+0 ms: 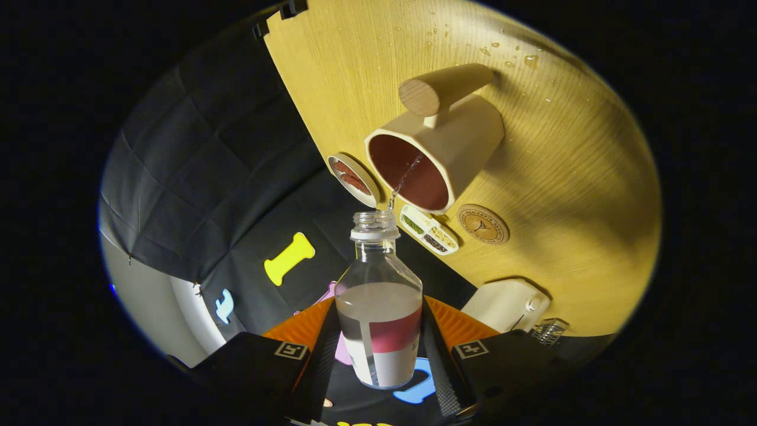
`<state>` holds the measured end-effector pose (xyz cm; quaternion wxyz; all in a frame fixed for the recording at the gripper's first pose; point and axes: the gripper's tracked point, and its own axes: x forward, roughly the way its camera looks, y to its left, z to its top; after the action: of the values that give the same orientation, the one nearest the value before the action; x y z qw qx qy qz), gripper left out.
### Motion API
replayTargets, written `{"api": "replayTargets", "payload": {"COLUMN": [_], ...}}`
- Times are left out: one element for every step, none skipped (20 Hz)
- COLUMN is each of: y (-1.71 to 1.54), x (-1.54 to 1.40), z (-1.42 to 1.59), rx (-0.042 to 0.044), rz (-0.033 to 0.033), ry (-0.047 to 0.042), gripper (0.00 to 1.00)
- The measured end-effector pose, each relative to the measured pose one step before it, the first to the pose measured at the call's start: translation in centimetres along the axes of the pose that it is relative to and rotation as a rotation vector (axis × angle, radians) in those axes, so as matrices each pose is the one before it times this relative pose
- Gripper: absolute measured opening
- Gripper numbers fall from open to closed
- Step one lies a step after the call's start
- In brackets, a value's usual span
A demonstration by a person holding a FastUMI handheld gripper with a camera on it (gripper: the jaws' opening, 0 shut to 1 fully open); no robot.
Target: Take the bottle from table, then pour the juice into the cup, finally place the bottle on the coaster
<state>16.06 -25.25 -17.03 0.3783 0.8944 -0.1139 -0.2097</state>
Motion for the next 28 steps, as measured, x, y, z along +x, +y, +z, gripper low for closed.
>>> {"api": "replayTargets", "payload": {"y": [0.081,0.096,0.065,0.17,0.2,-0.015,0.053,0.028,-0.002,0.058,-0.029,0.015,-0.046,0.045,0.018,0.044,-0.074,-0.012,-0.132,0.005,-0.055,-0.071,-0.096,-0.139,-0.146,-0.098,-0.11,-0.049], "x": [0.0,-0.004,-0.018,0.028,0.005,-0.011,0.058,0.015,0.002,0.085,0.106,-0.039,-0.003,0.04,-0.002,0.042,-0.033,0.072,0.024,0.053,-0.006,0.076,0.014,0.108,0.156,0.236,0.206,0.067], "z": [-0.007,-0.038,0.006,-0.069,-0.077,-0.174,-0.133,-0.036,-0.026,-0.053,-0.004,0.035,0.032,0.057,0.009,0.077,0.044,0.005,-0.036,-0.074,-0.045,0.016,0.034,-0.064,0.032,0.124,0.064,0.066], "rx": [0.01631,0.01239,0.0072,0.00669,0.00717,0.00666,0.00285,0.00179,0.0025,-0.00008,0.0,0.00092,-0.00015,0.00066,-0.00034,-0.00213,-0.00243,-0.00281,-0.00239,-0.00127,-0.00433,-0.00496,-0.00062,-0.00049,-0.00007,0.00118,0.00107,0.00058], "rz": [0.00754,0.00781,0.00526,0.00766,0.00383,0.00127,0.00011,0.00148,-0.00039,-0.00017,-0.00062,-0.00104,-0.00076,-0.0001,0.00106,-0.0005,-0.00103,-0.00111,-0.00261,-0.00044,-0.00041,-0.00215,-0.00336,-0.00622,-0.00382,-0.0023,-0.00237,-0.00031], "ry": [-0.0044,-0.00236,-0.00212,-0.00408,-0.00073,0.00033,0.00001,-0.00151,0.00114,-0.00056,-0.00005,-0.00083,-0.00007,-0.00126,-0.00124,-0.00115,-0.00166,-0.00039,0.00051,-0.00017,-0.00118,0.00054,0.00036,-0.00014,-0.00284,-0.00339,-0.00215,-0.00257], "gripper": [0.74,0.74,0.74,0.74,0.74,0.74,0.74,0.74,0.74,0.74,0.74,0.74,0.74,0.74,0.74,0.74,0.74,0.74,0.74,0.74,0.74,0.74,0.74,0.74,0.74,0.74,0.74,0.74]}}
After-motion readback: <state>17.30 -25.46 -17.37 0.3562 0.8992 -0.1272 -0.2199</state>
